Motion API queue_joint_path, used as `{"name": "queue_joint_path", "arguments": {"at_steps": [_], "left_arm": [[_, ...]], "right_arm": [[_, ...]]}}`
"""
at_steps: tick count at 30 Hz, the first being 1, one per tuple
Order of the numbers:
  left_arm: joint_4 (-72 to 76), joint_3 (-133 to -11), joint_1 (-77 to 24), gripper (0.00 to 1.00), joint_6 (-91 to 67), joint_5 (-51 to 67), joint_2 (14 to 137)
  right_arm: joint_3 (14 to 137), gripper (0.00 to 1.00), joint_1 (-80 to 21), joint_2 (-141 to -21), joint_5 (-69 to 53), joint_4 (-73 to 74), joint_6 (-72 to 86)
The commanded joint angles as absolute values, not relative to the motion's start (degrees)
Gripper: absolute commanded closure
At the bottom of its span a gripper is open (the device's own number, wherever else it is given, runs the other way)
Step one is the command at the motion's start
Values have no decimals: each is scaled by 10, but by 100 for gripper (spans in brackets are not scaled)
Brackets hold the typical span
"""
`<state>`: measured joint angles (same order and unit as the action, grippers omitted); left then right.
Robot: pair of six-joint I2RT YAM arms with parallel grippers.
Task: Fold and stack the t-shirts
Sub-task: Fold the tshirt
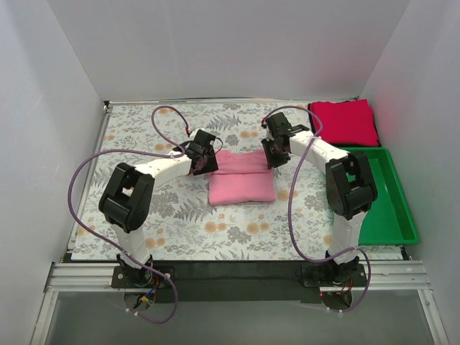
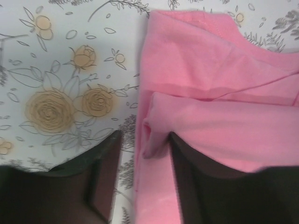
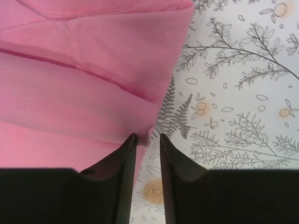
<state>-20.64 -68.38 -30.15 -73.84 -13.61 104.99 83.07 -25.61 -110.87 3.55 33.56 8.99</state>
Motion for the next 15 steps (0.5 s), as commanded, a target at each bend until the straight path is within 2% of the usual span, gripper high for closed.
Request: {"name": "queue_joint_path", "arguments": {"at_steps": [1,4,7,11,14,15], "left_arm": [[-193,-670,-293,42,-716,-173,982],[-189,-653,-292,26,-694,-166,940],[-188,-633,-294,25,-672,-147,898],[-165,-600,-295,41,-625,-63,866],[-149,-591,-296,60,-591,-18,878],[-148,-592,-296,69,-584,-1,886]], "right_arm": [[817,70,-245,-1050,69,327,93],[801,66,-246,-1013,47,313,78],[770,66,-246,-970,13,287,55],[733,67,-247,-937,-79,248,29],[721,69,-247,-947,-143,227,25],[722,70,-246,-953,-173,224,24]]}}
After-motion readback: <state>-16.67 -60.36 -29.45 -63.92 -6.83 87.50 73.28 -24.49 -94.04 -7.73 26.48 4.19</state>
